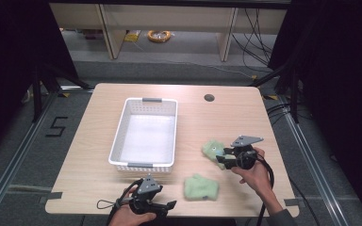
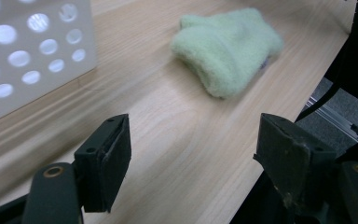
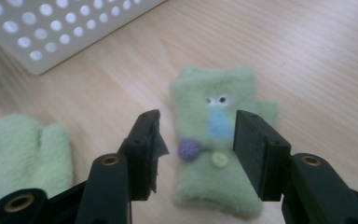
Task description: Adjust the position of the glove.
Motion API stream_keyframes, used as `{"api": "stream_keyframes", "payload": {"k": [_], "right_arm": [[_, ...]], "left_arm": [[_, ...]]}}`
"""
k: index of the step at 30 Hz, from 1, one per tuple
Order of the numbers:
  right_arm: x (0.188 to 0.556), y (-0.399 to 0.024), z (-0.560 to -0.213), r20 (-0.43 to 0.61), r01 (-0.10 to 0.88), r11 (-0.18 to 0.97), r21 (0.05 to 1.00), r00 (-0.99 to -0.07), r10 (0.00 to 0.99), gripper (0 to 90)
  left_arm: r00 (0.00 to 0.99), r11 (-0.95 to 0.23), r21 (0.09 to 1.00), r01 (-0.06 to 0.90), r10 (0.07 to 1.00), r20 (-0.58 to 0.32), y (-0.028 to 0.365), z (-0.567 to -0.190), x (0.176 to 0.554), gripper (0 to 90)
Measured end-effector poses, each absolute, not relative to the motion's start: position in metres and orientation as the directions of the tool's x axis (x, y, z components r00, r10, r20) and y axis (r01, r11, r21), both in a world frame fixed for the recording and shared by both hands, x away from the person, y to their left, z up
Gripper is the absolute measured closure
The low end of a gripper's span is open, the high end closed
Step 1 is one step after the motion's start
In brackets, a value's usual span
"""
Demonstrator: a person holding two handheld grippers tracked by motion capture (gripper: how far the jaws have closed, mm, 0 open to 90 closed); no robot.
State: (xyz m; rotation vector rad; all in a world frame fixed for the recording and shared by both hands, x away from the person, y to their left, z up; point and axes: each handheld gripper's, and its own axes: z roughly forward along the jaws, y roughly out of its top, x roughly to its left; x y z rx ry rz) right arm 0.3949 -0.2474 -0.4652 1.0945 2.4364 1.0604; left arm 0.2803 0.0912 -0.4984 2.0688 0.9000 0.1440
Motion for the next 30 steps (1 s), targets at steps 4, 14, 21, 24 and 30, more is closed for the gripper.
{"api": "stream_keyframes", "payload": {"k": [4,14,21,24,30], "right_arm": [[0.409,-0.246,-0.464,0.044,0.539,0.437,0.72,-0.664,0.746,52.4],[0.426,-0.234,-0.475,0.019,0.561,0.496,0.663,-0.675,0.738,55.6],[0.431,-0.232,-0.488,0.038,0.599,0.497,0.628,-0.661,0.749,58.3],[0.433,-0.233,-0.491,0.044,0.602,0.491,0.63,-0.659,0.751,61.2],[0.436,-0.238,-0.498,0.089,0.606,0.44,0.663,-0.647,0.757,69.1]], "left_arm": [[0.725,-0.343,0.765,0.545,0.651,-0.225,0.095,-0.499,0.279,26.0],[0.735,-0.379,0.75,0.542,0.647,-0.204,0.099,-0.503,0.275,25.2],[0.724,-0.351,0.762,0.544,0.656,-0.215,0.097,-0.504,0.276,25.2],[0.726,-0.366,0.754,0.545,0.657,-0.206,0.099,-0.504,0.277,25.2],[0.722,-0.367,0.75,0.55,0.661,-0.206,0.1,-0.506,0.279,25.5]]}}
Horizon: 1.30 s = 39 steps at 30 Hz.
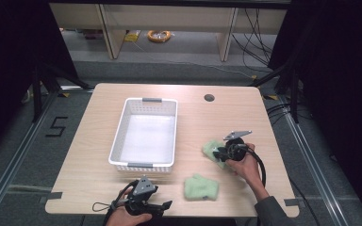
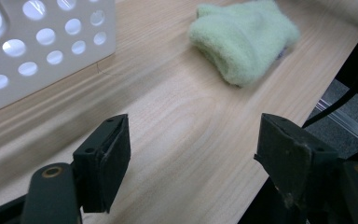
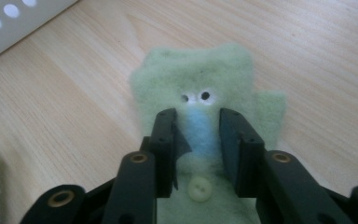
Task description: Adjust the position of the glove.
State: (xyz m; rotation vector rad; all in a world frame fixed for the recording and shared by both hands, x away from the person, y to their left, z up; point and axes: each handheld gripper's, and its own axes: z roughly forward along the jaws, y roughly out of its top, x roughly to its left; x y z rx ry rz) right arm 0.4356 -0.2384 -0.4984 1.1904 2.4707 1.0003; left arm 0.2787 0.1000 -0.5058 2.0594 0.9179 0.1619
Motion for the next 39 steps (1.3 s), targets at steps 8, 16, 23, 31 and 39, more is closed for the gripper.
{"api": "stream_keyframes", "payload": {"k": [8,16,23,31,39], "right_arm": [[0.436,-0.24,-0.5,0.081,0.592,0.461,0.661,-0.666,0.741,81.4],[0.433,-0.239,-0.497,0.095,0.579,0.441,0.686,-0.672,0.734,86.3],[0.427,-0.244,-0.48,0.074,0.524,0.458,0.718,-0.712,0.698,86.8],[0.407,-0.24,-0.462,0.073,0.463,0.48,0.745,-0.772,0.631,87.0],[0.385,-0.224,-0.444,0.039,0.367,0.522,0.77,-0.844,0.536,86.9]], "left_arm": [[0.722,-0.372,0.746,0.552,0.661,-0.205,0.1,-0.507,0.279,26.4],[0.721,-0.363,0.748,0.556,0.658,-0.217,0.1,-0.507,0.279,26.6],[0.723,-0.363,0.748,0.556,0.654,-0.22,0.1,-0.507,0.278,26.7],[0.722,-0.361,0.749,0.555,0.656,-0.219,0.1,-0.508,0.278,26.7],[0.723,-0.368,0.745,0.556,0.657,-0.215,0.102,-0.507,0.278,26.7]]}}
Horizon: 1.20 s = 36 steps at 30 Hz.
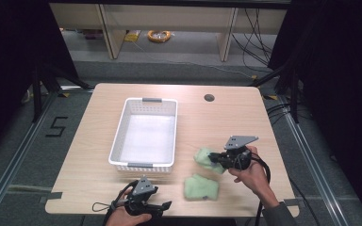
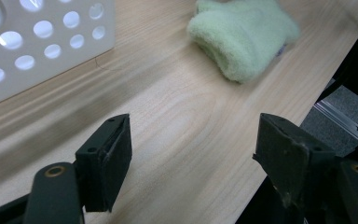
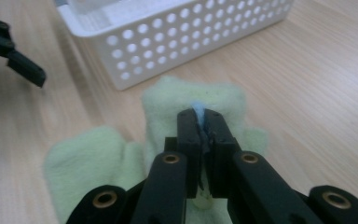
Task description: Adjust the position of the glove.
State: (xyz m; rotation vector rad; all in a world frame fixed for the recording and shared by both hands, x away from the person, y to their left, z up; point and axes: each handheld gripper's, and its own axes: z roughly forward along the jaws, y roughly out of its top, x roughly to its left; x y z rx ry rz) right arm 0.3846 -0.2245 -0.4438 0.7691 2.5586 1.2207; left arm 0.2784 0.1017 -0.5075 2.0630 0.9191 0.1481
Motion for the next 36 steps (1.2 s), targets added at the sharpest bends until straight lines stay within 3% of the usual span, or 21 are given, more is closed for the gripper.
{"api": "stream_keyframes", "payload": {"k": [24,36], "right_arm": [[0.339,-0.201,-0.451,0.069,0.227,0.59,0.774,-0.958,0.278,86.8],[0.34,-0.203,-0.463,0.075,0.22,0.618,0.755,-0.965,0.252,86.3]], "left_arm": [[0.719,-0.364,0.74,0.565,0.658,-0.225,0.102,-0.508,0.279,24.6],[0.723,-0.365,0.742,0.562,0.653,-0.227,0.101,-0.509,0.279,23.8]]}}
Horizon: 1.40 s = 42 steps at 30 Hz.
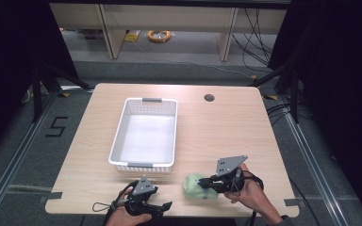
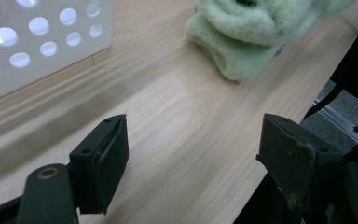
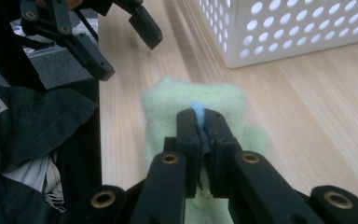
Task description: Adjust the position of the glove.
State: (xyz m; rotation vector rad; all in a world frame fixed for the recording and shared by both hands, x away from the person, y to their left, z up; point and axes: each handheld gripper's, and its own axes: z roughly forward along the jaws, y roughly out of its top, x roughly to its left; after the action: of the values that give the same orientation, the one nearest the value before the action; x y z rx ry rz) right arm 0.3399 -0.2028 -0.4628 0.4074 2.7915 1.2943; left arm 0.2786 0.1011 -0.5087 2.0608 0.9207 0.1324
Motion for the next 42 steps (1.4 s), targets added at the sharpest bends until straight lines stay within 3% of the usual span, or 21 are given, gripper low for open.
{"api": "stream_keyframes", "payload": {"k": [11,18,21,29,36,40,42], "right_arm": [[0.341,-0.205,-0.476,0.098,0.252,0.651,0.716,-0.959,0.264,81.0],[0.333,-0.209,-0.471,0.103,0.301,0.624,0.721,-0.937,0.333,58.0],[0.323,-0.219,-0.465,0.105,0.354,0.573,0.739,-0.901,0.421,57.2],[0.308,-0.248,-0.464,0.089,0.478,0.525,0.704,-0.793,0.602,57.7],[0.309,-0.249,-0.472,0.113,0.504,0.529,0.682,-0.788,0.606,58.9],[0.306,-0.242,-0.475,0.023,0.454,0.631,0.629,-0.823,0.568,60.1],[0.305,-0.24,-0.477,0.04,0.467,0.627,0.624,-0.82,0.571,60.4]], "left_arm": [[0.713,-0.341,0.749,0.567,0.659,-0.239,0.099,-0.51,0.278,24.0],[0.724,-0.35,0.757,0.553,0.652,-0.228,0.099,-0.505,0.278,24.6],[0.716,-0.312,0.775,0.55,0.653,-0.245,0.094,-0.501,0.276,24.9],[0.787,-0.347,0.812,0.47,0.58,-0.207,0.071,-0.481,0.278,29.7],[0.824,-0.391,0.808,0.44,0.534,-0.191,0.038,-0.477,0.287,36.0],[0.842,-0.445,0.797,0.409,0.52,-0.142,0.027,-0.481,0.294,40.0],[0.841,-0.463,0.784,0.413,0.524,-0.134,0.024,-0.484,0.294,44.0]]}}
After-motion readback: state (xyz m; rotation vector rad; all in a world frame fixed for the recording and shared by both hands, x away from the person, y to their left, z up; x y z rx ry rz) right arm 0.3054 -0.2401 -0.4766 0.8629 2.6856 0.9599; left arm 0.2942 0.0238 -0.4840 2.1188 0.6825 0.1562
